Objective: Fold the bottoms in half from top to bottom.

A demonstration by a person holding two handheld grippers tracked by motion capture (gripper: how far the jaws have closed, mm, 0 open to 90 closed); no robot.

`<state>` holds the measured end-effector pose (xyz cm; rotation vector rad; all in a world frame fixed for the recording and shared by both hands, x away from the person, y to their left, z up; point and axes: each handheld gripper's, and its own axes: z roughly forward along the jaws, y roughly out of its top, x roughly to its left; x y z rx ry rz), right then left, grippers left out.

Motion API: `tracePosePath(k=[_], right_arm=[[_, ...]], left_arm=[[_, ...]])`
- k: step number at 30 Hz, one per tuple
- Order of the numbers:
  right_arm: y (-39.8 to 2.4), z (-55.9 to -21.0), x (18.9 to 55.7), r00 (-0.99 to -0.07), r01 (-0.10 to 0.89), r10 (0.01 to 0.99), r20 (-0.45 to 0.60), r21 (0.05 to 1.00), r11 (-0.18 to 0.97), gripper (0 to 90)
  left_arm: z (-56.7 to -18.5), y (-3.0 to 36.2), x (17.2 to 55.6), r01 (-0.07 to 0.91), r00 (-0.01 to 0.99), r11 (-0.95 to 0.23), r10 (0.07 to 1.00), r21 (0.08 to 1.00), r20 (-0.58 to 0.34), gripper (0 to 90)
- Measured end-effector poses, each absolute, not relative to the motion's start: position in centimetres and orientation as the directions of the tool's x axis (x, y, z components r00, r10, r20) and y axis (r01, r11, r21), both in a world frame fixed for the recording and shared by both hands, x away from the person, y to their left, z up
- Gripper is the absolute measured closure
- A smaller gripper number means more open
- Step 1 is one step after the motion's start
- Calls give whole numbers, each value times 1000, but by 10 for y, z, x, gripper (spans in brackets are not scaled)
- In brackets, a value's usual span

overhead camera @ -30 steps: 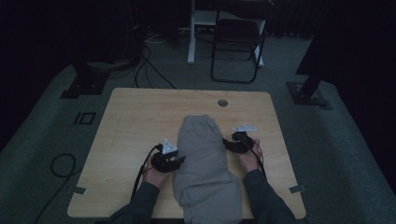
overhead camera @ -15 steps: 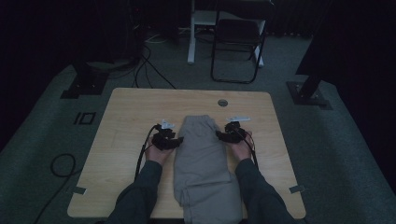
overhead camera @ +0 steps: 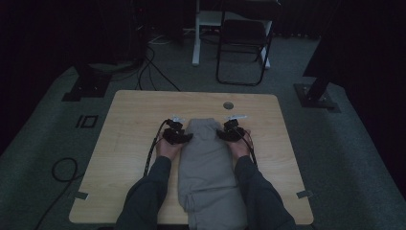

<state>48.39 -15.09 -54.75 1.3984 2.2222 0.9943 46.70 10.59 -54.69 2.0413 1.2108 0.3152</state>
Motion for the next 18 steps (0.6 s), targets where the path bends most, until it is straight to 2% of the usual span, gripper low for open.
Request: tracePosePath(k=[3, 5, 7, 10, 14, 18], right_arm=[[-147, -547, 484, -466, 645, 882, 62, 706, 291, 600], [-145, -547, 482, -476, 636, 878, 43, 706, 310, 637], [-142, -547, 480, -487, 634, 873, 33, 701, 327, 701], [-140, -545, 480, -498, 641, 866, 43, 691, 334, 848], [-141, -543, 482, -495, 649, 867, 50, 684, 331, 876], [-147, -534, 483, -487, 627, 871, 63, 720, 298, 877]], left_arm=[[-546, 104, 467, 659, 519, -297, 845, 691, -131, 541], [-546, 102, 466, 654, 527, -306, 841, 691, -126, 610], [-547, 100, 465, 652, 534, -311, 836, 691, -128, 687], [-546, 98, 466, 663, 543, -314, 826, 679, -148, 825], [-543, 97, 468, 670, 543, -322, 827, 668, -146, 862], [-530, 101, 472, 657, 533, -301, 834, 691, -143, 865]])
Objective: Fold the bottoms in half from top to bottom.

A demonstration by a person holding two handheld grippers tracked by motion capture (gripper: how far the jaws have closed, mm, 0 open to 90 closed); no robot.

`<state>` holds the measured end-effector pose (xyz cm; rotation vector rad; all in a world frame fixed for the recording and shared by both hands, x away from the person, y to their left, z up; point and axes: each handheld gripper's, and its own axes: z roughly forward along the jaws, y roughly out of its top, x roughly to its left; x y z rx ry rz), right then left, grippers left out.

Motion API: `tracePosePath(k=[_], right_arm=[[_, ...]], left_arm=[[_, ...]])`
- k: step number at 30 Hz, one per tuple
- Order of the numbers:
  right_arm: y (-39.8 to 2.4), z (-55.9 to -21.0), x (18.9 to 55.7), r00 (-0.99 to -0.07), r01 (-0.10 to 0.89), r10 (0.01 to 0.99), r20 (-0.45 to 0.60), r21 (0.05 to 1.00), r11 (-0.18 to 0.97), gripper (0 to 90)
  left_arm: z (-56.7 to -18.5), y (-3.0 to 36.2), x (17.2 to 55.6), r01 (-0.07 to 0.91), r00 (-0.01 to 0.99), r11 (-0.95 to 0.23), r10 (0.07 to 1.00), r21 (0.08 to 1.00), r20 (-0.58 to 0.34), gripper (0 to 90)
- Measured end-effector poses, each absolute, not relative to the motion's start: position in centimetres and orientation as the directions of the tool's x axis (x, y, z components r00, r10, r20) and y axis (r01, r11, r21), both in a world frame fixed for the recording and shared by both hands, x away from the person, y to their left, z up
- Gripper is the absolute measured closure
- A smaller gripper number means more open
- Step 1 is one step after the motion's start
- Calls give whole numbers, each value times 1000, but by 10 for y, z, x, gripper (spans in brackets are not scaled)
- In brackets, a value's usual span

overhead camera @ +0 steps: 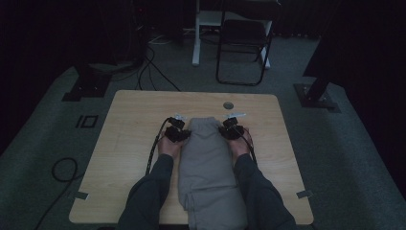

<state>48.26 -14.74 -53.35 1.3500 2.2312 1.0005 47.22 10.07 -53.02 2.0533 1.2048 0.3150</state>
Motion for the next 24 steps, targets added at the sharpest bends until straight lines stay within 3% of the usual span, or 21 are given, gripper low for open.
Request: tracePosePath(k=[11, 24], right_arm=[[-158, -464, 482, -503, 501, 863, 56, 832, 238, 875], [-165, -478, 454, -584, 510, 810, 56, 802, 312, 871]], left_arm=[[-456, 109, 474, 534, 553, -251, 826, 807, -108, 865], [-473, 113, 442, 539, 602, -283, 789, 793, -127, 863]])
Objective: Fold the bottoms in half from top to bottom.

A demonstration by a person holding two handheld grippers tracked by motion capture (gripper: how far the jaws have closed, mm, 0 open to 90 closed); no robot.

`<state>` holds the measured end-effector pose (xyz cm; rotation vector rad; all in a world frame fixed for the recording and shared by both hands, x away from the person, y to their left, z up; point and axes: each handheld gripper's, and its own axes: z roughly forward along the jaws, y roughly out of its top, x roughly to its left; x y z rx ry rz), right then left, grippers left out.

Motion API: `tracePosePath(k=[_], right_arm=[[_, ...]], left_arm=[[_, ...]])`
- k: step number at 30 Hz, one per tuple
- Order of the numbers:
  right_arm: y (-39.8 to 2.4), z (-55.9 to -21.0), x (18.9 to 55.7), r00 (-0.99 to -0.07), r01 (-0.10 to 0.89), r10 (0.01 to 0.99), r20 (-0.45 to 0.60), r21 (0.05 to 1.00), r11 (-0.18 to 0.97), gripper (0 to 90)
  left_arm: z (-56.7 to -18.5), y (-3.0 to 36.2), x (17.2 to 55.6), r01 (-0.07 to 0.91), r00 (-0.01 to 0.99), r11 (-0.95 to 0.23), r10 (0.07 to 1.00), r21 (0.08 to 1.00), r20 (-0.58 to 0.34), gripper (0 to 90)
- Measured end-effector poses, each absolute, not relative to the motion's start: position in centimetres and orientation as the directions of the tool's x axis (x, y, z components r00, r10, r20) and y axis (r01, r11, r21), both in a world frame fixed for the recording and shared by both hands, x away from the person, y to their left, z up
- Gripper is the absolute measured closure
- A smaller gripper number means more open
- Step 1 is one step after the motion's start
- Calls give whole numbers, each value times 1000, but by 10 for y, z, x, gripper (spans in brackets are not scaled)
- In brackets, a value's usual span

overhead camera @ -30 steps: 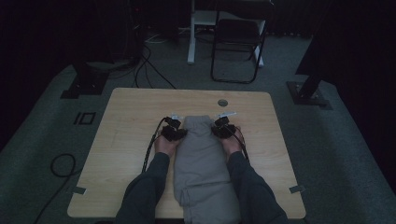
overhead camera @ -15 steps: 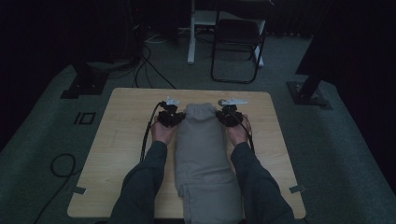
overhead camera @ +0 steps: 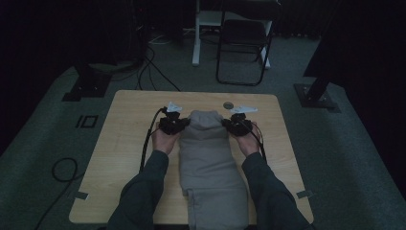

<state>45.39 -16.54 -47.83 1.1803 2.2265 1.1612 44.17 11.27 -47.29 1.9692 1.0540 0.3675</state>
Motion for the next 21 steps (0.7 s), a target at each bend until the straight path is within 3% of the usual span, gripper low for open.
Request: tracePosePath(k=[10, 21], right_arm=[[-173, -506, 422, -640, 530, 766, 63, 758, 380, 869], [-171, -540, 402, -673, 566, 737, 63, 686, 458, 865]], left_arm=[[-504, 109, 403, 572, 660, -376, 739, 729, -136, 859], [-540, 109, 382, 624, 655, -396, 735, 674, -175, 851]])
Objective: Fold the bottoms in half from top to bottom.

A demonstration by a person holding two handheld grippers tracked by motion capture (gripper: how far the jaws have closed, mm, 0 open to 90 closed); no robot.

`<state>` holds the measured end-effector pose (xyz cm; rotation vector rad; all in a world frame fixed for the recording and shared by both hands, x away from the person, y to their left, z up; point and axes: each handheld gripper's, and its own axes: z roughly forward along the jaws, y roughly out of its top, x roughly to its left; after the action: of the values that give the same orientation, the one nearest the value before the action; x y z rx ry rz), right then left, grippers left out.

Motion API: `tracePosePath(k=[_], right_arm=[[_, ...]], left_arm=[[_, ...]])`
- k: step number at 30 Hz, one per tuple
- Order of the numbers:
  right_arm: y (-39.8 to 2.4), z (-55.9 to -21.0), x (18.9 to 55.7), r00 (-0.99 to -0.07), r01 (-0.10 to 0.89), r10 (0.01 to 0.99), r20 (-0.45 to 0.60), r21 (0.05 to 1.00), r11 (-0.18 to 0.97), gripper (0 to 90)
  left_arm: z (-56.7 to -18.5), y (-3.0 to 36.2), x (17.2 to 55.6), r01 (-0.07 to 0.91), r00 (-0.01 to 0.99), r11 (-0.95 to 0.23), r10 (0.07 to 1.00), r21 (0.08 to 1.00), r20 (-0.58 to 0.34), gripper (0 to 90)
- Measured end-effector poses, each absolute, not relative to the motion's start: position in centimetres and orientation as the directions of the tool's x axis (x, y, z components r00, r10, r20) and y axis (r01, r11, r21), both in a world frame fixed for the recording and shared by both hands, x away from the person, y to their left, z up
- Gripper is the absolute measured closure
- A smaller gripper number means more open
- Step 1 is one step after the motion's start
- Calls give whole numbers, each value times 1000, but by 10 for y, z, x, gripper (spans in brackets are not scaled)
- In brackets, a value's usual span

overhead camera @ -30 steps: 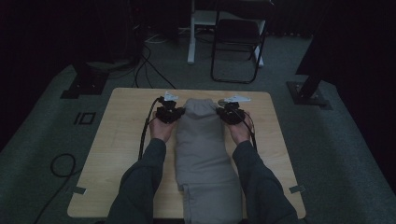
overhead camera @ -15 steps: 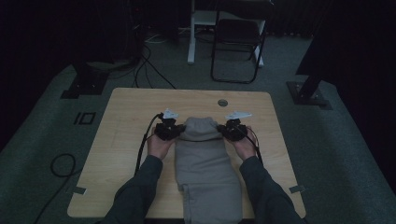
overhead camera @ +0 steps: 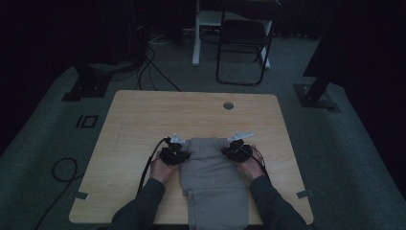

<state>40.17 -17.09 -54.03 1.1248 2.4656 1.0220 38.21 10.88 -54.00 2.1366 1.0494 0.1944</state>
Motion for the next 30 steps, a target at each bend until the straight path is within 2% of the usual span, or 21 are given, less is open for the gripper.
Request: tracePosePath(k=[19, 30], right_arm=[[-167, -545, 409, -649, 577, 757, 78, 699, 422, 854], [-155, -544, 433, -617, 597, 783, 81, 696, 398, 854]], left_arm=[[-549, 111, 393, 613, 617, -342, 770, 712, -161, 843], [-547, 112, 424, 626, 567, -327, 814, 708, -126, 844]])
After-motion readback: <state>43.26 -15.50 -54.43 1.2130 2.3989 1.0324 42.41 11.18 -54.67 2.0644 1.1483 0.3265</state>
